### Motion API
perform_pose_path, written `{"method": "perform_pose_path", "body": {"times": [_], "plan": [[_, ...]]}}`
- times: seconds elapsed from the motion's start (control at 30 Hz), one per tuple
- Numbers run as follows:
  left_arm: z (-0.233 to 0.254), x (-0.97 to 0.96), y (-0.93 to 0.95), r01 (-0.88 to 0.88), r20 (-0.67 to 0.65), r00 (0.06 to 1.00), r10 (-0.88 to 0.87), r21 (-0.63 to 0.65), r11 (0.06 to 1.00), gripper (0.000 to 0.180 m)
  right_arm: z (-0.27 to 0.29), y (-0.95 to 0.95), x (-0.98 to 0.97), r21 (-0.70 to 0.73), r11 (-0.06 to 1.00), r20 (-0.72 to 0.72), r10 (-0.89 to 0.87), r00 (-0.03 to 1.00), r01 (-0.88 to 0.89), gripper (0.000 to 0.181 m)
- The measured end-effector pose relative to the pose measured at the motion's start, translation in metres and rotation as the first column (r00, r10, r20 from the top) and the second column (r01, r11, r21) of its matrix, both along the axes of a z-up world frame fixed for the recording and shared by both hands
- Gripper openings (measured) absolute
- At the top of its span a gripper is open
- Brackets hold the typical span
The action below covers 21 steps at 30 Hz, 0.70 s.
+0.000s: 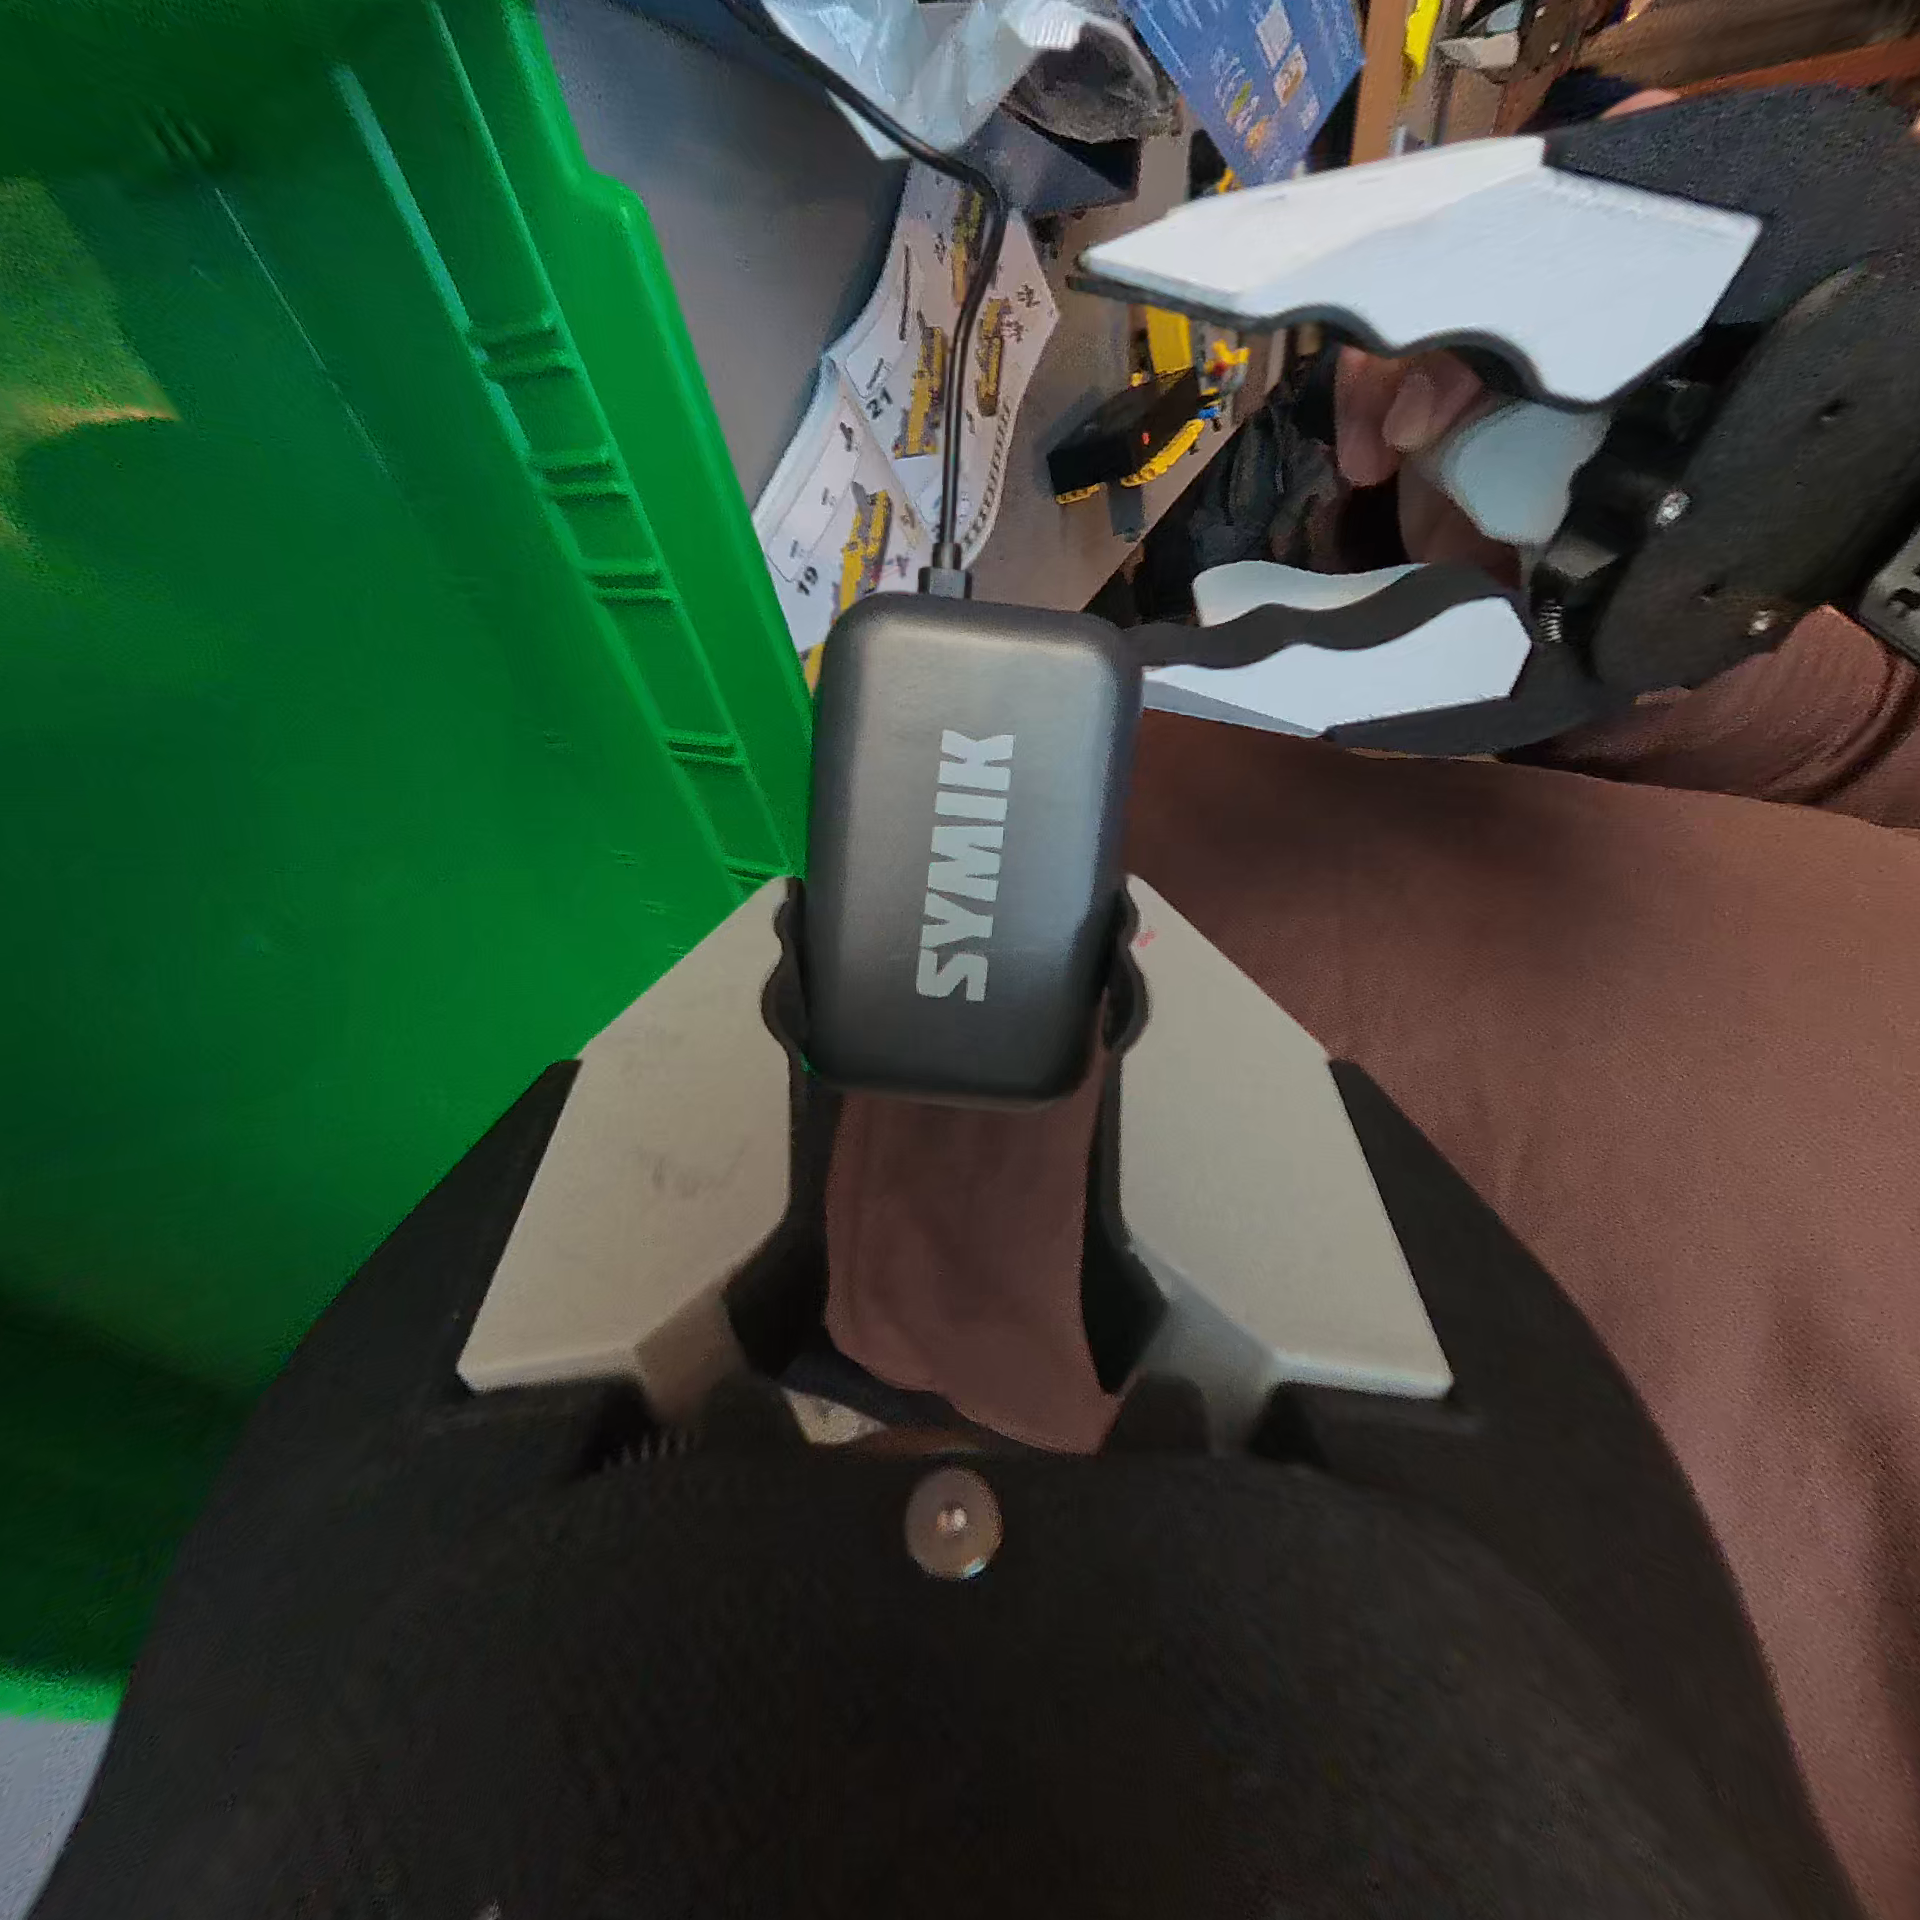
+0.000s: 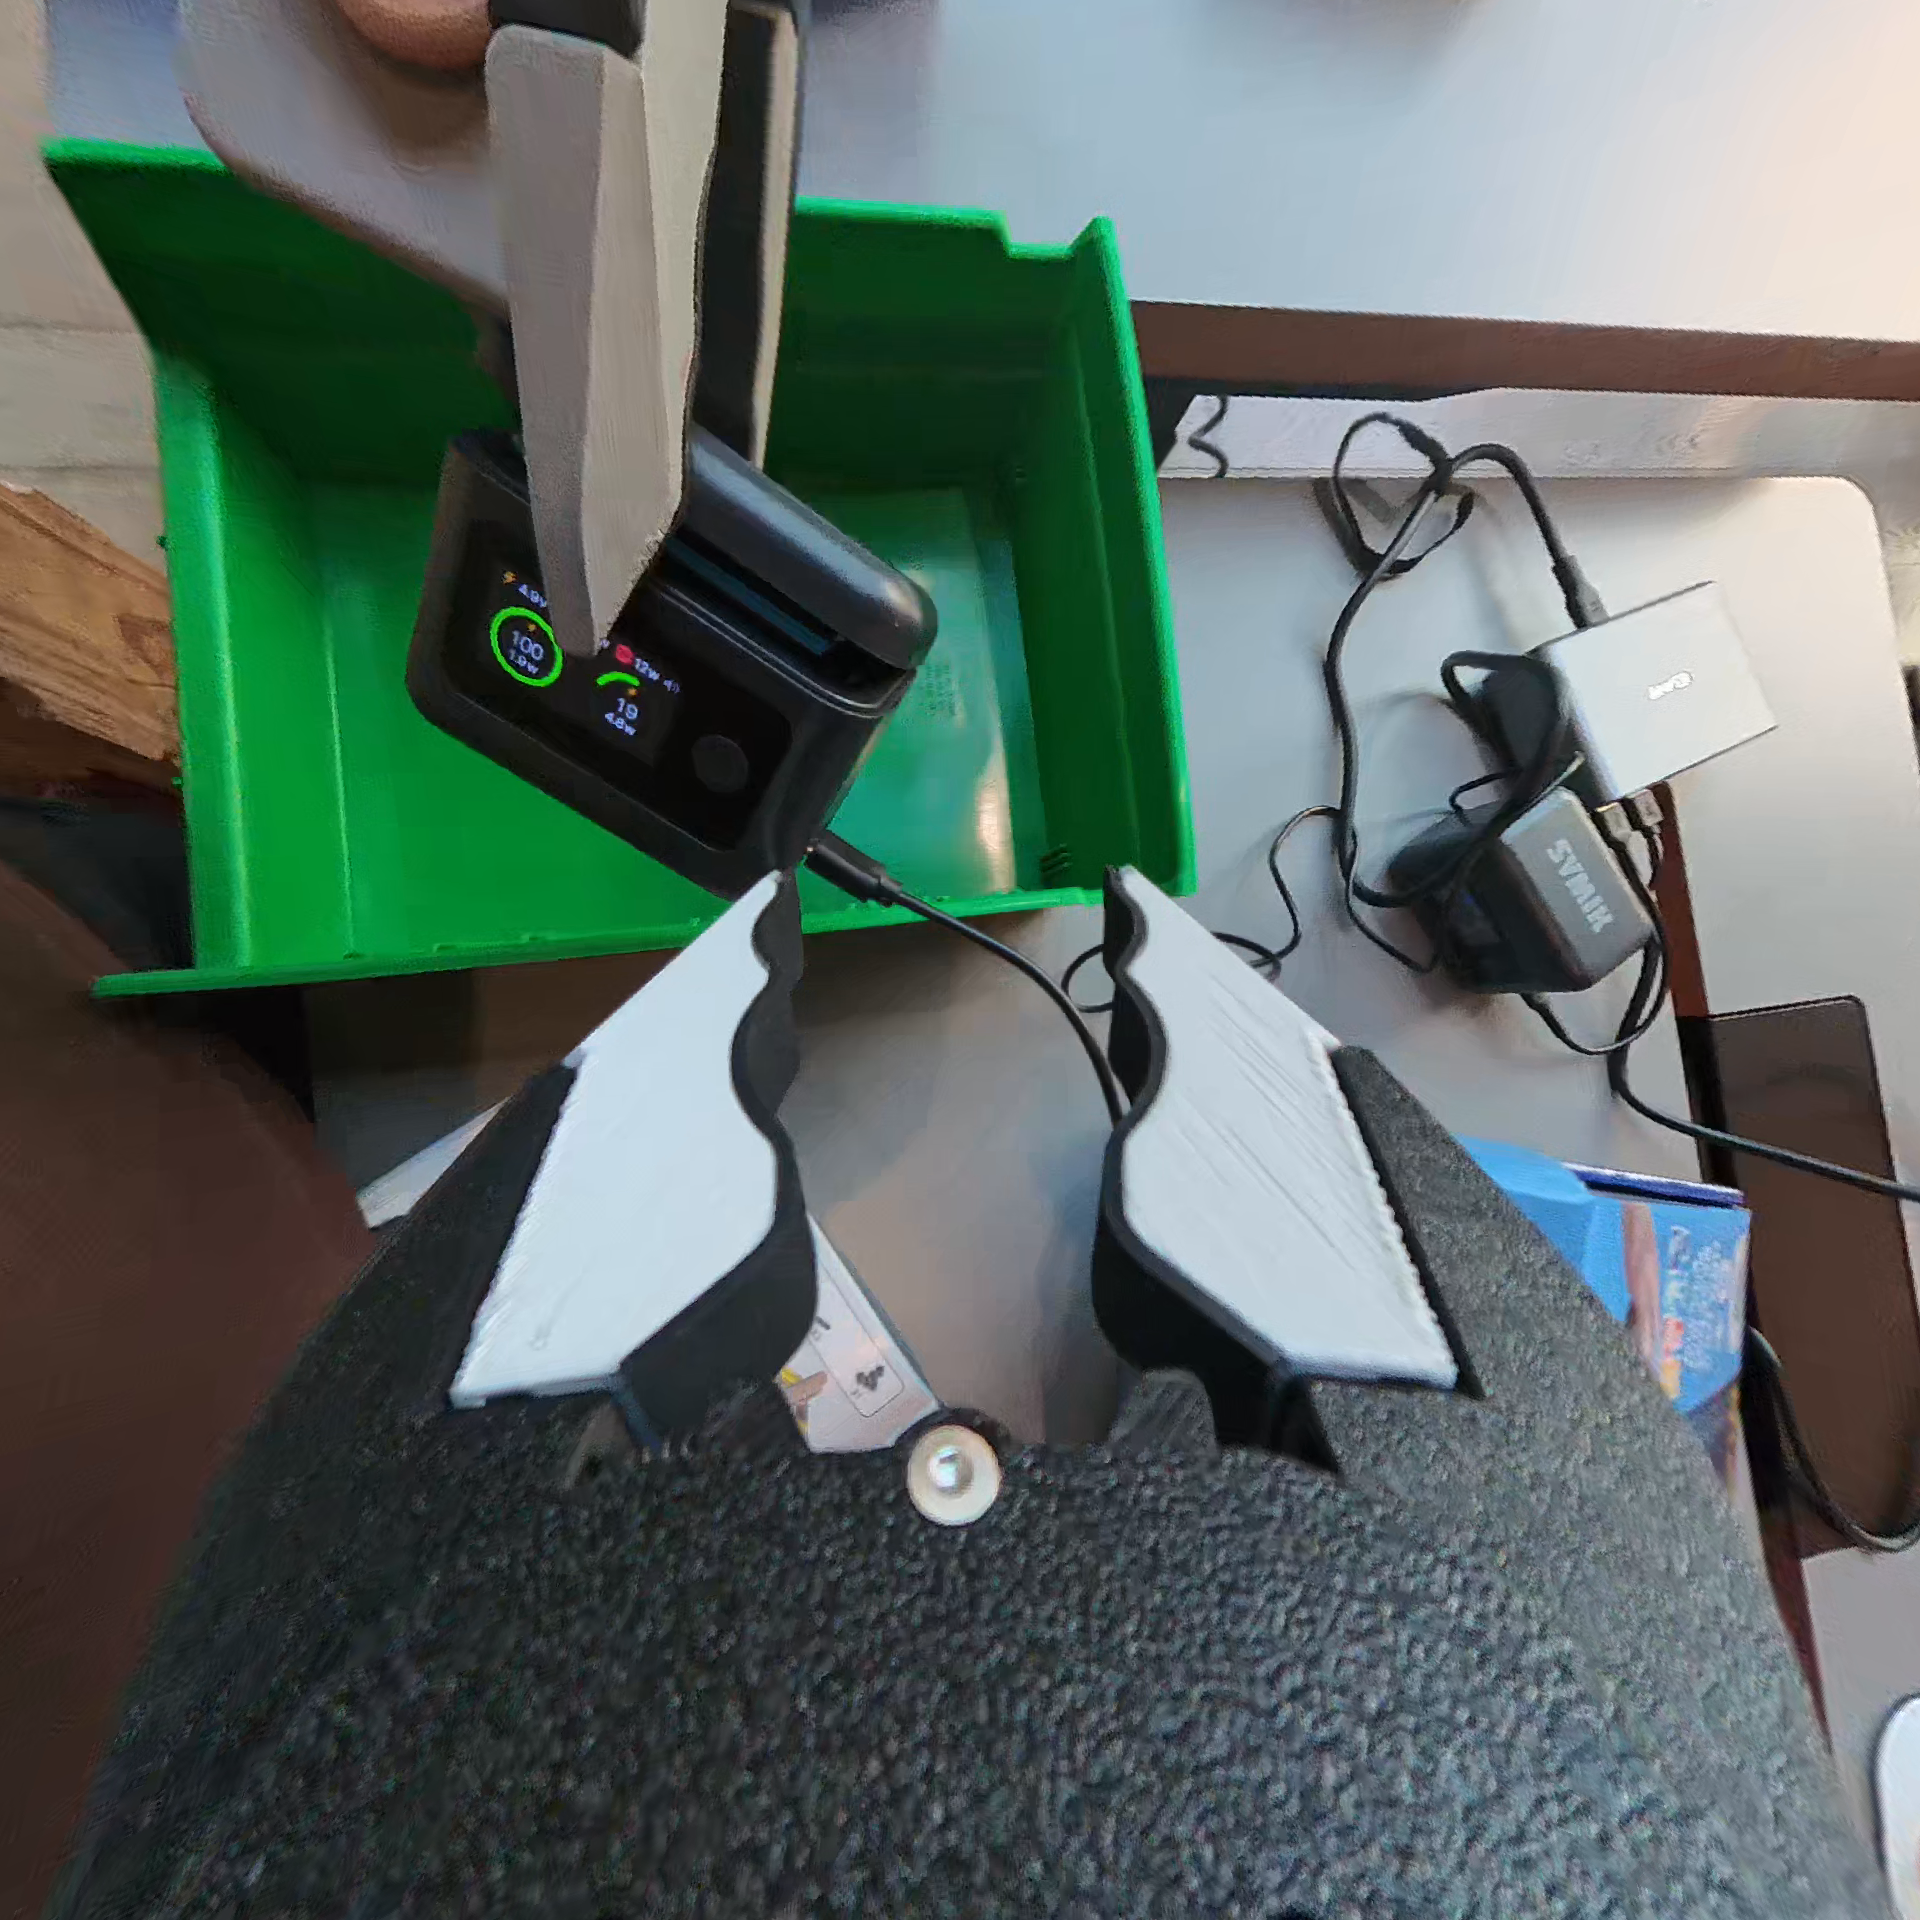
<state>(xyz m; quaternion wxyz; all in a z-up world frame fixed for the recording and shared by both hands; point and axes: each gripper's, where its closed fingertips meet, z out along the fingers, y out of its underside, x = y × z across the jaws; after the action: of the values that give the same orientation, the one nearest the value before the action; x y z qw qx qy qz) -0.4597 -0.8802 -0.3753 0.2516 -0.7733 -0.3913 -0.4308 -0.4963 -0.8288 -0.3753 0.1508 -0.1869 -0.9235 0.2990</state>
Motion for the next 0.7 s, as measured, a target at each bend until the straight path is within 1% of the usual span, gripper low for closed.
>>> {"method": "perform_pose_path", "body": {"times": [0.1, 0.17, 0.27, 0.33, 0.4, 0.47, 0.53, 0.7], "plan": [[-0.004, 0.013, -0.002, 0.005, 0.045, 0.999, -0.006, 0.025, 1.0, 0.056, -0.005, 0.0, 0.013, 0.03, 0.992, -0.01, 0.119, 0.993, -0.119, 0.063], [-0.007, 0.019, -0.004, 0.036, 0.065, 0.997, -0.038, 0.03, 0.999, 0.056, -0.01, -0.001, 0.022, 0.098, 0.967, -0.014, 0.24, 0.971, -0.237, 0.065], [-0.005, 0.023, -0.003, 0.097, 0.076, 0.992, -0.1, 0.04, 0.994, 0.055, -0.017, -0.004, 0.026, 0.196, 0.915, -0.024, 0.364, 0.931, -0.353, 0.063], [0.001, 0.024, 0.001, 0.133, 0.087, 0.987, -0.138, 0.067, 0.989, 0.055, -0.024, -0.004, 0.029, 0.239, 0.881, 0.005, 0.418, 0.908, -0.407, 0.056], [0.006, 0.024, 0.006, 0.154, 0.096, 0.982, -0.163, 0.09, 0.984, 0.055, -0.033, -0.002, 0.037, 0.267, 0.846, 0.074, 0.459, 0.885, -0.461, 0.041], [0.011, 0.025, 0.011, 0.161, 0.111, 0.978, -0.174, 0.118, 0.98, 0.055, -0.036, 0.0, 0.044, 0.261, 0.834, 0.122, 0.472, 0.873, -0.487, 0.004], [0.008, 0.026, 0.012, 0.163, 0.105, 0.979, -0.175, 0.113, 0.98, 0.056, -0.036, 0.002, 0.044, 0.234, 0.853, 0.144, 0.445, 0.884, -0.467, 0.004], [0.0, 0.022, 0.018, 0.113, 0.051, 0.992, -0.119, 0.113, 0.987, 0.057, -0.036, 0.002, 0.048, 0.071, 0.92, 0.249, 0.357, 0.9, -0.385, 0.004]]}}
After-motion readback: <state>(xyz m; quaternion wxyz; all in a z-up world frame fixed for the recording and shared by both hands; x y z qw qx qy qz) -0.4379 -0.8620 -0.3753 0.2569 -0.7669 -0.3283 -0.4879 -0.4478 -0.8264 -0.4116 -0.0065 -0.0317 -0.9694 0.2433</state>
